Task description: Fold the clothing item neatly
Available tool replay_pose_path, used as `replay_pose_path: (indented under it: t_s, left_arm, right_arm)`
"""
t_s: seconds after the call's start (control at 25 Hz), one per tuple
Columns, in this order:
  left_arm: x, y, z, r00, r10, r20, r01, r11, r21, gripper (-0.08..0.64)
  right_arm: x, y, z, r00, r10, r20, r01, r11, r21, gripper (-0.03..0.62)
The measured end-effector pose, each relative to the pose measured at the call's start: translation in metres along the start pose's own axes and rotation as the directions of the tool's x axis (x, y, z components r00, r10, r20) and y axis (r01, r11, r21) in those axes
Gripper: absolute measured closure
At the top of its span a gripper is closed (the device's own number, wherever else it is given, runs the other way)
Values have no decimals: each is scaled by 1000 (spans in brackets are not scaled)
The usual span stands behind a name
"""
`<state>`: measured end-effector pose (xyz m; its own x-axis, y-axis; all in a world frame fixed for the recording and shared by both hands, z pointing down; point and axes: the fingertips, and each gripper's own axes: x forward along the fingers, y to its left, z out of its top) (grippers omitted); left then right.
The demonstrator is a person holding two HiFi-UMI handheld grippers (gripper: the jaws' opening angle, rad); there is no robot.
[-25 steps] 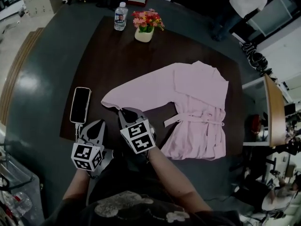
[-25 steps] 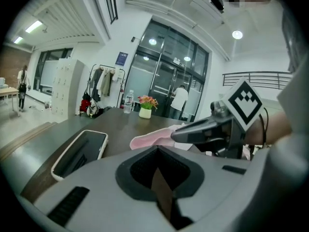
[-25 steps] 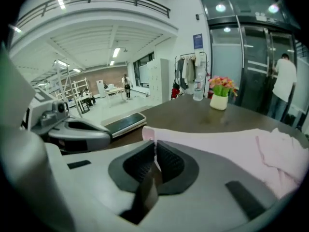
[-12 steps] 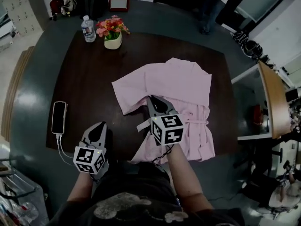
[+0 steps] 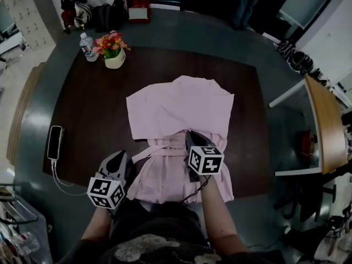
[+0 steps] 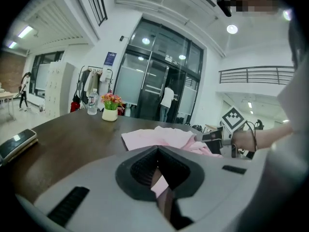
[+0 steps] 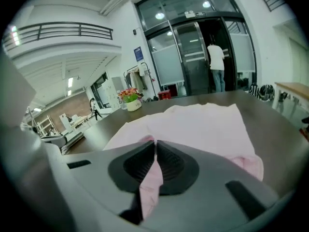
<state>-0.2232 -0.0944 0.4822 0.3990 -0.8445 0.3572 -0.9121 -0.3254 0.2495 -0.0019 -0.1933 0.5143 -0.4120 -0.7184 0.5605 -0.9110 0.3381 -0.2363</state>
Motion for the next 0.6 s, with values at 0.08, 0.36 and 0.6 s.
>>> replay_pose_path:
  t_s: [0.08, 0.36, 0.6]
  left_arm:
    - [2, -16, 1, 1000, 13, 2, -13, 1000, -10, 551]
    - [15, -36, 10, 1000, -16, -10, 16, 1000, 22, 551]
    - [43, -27, 23, 997, -82, 1, 82, 995, 51, 550]
  right_arm:
    - [0, -4, -7, 999, 43, -10, -43, 999, 19, 584]
    - [-6, -6, 34, 984, 150, 93, -152, 988, 10, 584]
    - [-31, -64, 74, 983, -21, 181, 9, 998, 66, 584]
